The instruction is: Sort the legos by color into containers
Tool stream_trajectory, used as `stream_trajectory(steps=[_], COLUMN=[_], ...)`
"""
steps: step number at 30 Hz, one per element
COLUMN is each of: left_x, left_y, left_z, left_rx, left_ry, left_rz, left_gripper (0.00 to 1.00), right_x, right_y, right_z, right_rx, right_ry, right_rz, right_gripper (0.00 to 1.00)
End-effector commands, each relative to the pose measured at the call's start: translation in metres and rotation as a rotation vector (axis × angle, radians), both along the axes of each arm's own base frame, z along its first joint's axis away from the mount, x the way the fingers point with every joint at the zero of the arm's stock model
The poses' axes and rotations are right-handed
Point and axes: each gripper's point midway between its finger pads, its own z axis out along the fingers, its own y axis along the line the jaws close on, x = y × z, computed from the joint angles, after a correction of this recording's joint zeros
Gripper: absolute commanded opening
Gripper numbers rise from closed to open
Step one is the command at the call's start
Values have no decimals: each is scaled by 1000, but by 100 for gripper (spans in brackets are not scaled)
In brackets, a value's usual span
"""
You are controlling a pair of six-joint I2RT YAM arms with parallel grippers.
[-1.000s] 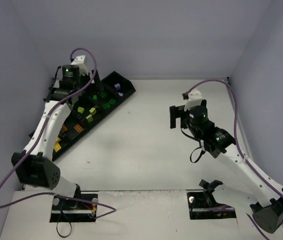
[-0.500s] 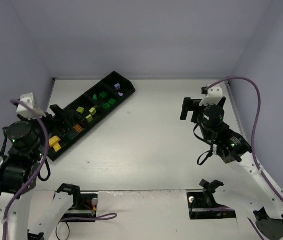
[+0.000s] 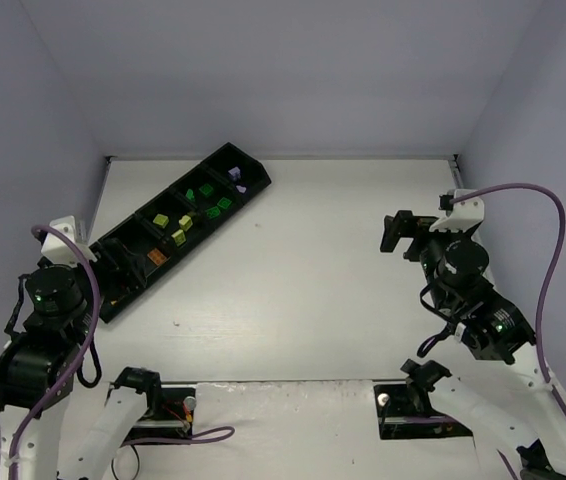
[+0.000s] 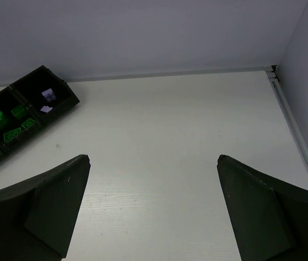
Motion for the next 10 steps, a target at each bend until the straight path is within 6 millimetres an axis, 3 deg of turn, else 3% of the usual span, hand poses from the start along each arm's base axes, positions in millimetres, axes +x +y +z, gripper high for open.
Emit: stream_trajectory(steps=[1, 10], left_x=[0, -10], left_y=[2, 4], left_z=[4, -2], left_rx=[-25, -47], left_ry=[-13, -7], left_rz=[27, 44], left_gripper=[79, 79], right_x=[2, -6], right_y=[-9, -9], right_z=[11, 11], right_rx=[12, 24], right_ry=[-50, -67], right_rz=[-43, -18], right_gripper=[100, 100])
